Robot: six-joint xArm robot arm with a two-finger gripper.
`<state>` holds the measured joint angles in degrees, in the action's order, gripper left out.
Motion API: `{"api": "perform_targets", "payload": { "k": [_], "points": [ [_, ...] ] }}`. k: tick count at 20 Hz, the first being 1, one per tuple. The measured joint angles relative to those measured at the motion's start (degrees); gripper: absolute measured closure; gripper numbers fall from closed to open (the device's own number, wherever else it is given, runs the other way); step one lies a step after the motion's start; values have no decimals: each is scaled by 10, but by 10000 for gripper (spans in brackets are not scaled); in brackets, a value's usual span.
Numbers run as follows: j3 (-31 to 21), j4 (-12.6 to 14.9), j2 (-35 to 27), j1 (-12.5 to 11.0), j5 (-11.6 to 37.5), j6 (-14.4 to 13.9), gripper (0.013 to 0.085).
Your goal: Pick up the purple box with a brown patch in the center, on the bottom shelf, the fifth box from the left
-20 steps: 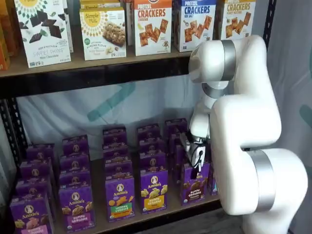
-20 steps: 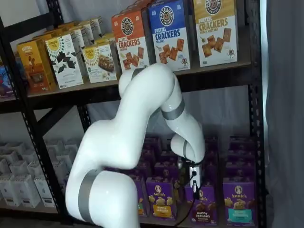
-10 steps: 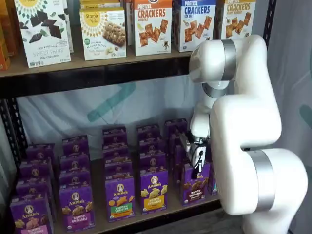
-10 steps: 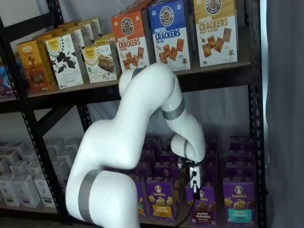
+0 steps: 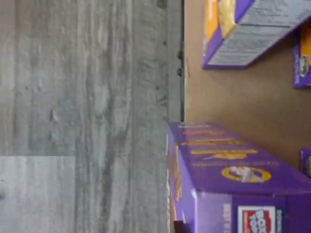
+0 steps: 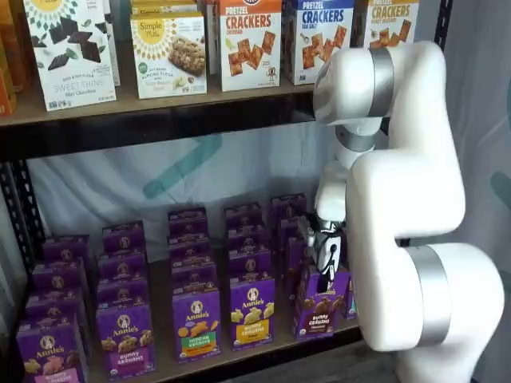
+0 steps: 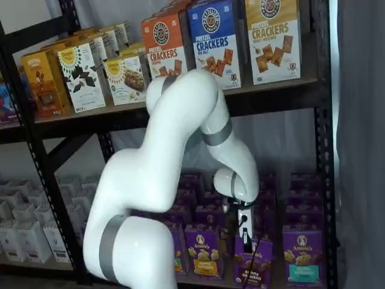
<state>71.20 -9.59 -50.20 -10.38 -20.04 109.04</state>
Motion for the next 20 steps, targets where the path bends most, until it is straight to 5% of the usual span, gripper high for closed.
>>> {"api": "perform_targets", "payload": {
  "k": [8,15,20],
  "points": [
    [-104,-25,77,22,33,5,650],
    [-188,10,141,46,48,-52,650],
    [-257,11,205,64,47,-71,650]
  ]
}}
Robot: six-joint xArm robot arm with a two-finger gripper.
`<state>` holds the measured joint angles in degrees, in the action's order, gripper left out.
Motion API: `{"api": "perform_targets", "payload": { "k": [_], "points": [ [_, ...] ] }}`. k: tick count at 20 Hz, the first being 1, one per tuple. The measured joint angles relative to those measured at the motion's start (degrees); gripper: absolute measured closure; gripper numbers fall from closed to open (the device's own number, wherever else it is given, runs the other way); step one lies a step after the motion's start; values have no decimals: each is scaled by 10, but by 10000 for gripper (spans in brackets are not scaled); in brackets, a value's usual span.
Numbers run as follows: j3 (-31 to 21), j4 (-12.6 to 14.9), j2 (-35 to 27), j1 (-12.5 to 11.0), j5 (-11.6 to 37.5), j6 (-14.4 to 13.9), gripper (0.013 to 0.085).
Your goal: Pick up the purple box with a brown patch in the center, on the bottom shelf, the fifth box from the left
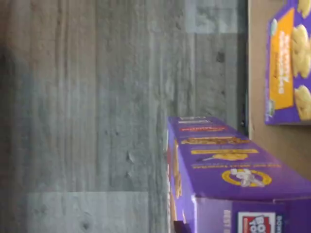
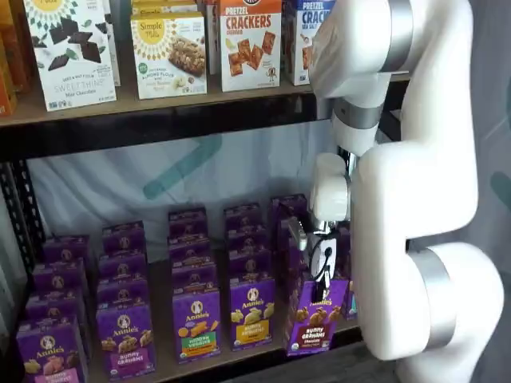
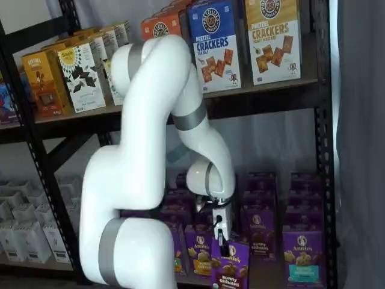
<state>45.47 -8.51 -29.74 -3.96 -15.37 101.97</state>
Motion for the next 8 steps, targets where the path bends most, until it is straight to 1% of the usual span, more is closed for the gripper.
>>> {"api": "perform_targets", "payload": {
  "k": [2,5,8],
  "points": [
    [-25,4,24,5,1,-8,650],
    [-58,2,59,10,2,-13,650],
    [-80,-15,87,12,-5,1,650]
  ]
}}
